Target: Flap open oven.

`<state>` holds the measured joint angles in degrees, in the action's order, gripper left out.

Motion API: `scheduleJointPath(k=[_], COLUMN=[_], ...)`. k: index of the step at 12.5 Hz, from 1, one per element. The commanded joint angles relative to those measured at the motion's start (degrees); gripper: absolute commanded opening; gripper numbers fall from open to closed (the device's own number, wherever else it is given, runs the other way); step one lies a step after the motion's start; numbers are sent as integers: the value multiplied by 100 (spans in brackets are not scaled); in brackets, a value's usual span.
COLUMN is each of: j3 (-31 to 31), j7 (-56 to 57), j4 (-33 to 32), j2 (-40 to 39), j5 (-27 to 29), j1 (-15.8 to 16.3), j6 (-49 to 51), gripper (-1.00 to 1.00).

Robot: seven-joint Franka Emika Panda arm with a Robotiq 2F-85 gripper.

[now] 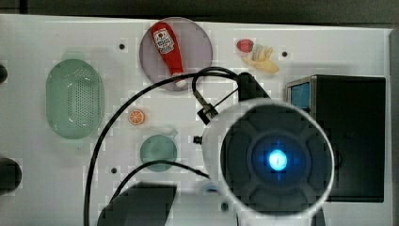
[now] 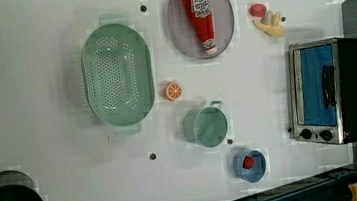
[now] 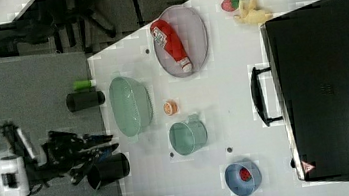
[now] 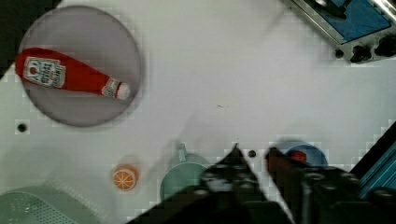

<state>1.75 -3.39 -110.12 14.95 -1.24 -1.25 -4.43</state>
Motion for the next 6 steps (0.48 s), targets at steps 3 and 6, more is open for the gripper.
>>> scheduleJointPath(k=[3, 6], j3=[274, 397], j7=[465, 1460], j4=[-445, -864], j2=[78, 60], j5=[-50, -407], j1=[-18, -22], j6=[45, -470], gripper=[-65, -65])
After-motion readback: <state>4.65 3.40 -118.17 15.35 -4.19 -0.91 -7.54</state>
